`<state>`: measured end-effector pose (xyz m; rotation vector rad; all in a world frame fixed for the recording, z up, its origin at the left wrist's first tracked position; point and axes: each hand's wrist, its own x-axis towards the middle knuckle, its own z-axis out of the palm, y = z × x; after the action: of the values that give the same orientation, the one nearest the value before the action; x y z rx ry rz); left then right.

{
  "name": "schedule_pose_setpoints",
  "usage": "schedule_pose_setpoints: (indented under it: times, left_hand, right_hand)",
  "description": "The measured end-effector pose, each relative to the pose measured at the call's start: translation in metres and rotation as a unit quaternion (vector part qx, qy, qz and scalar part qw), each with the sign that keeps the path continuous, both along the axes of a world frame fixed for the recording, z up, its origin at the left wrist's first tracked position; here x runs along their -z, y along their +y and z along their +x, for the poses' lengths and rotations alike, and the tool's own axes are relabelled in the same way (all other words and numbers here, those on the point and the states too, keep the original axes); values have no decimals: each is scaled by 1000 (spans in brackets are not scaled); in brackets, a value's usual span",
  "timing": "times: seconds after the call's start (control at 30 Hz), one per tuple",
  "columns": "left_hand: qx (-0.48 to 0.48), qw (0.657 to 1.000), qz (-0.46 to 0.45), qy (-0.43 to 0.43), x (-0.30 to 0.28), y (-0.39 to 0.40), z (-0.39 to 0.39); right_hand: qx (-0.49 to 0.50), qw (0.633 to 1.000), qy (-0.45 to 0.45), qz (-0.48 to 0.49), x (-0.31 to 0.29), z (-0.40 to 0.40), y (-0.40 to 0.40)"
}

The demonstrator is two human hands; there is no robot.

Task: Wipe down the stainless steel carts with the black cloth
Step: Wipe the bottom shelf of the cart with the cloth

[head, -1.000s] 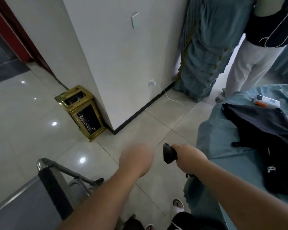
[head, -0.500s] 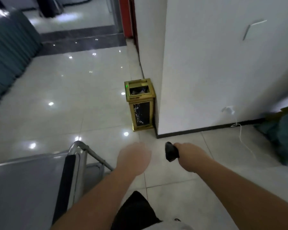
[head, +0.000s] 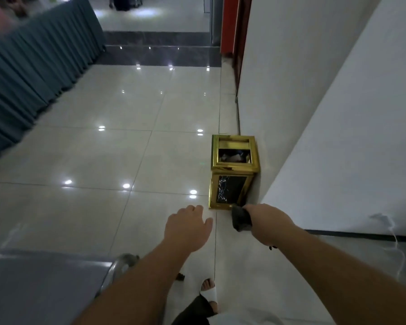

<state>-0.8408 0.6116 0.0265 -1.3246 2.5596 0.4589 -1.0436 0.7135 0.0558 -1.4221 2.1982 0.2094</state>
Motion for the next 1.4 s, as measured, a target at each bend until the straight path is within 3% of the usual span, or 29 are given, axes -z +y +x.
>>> schedule_pose_setpoints:
  times: [0.3,0.6,0.83,1.0,1.4]
  left_hand:
    - [-73,997,0,16,-6,-152,-12]
    - [-248,969,13,-11,16,-280,12]
    - [-434,900,39,-13,10,-325,46]
    - [-547,834,70,-5,11,-324,86]
    - [-677,731,72,49,33,-382,240]
  right_hand:
    - [-69,997,11,22,-9,-27,-176]
    - [-262,964,37,25,13,-27,-387]
    - [-440,897,36,13,16,14,-532]
    - [-537,843,20,29,22,90,-587]
    - [-693,714,77,66,28,315,-667]
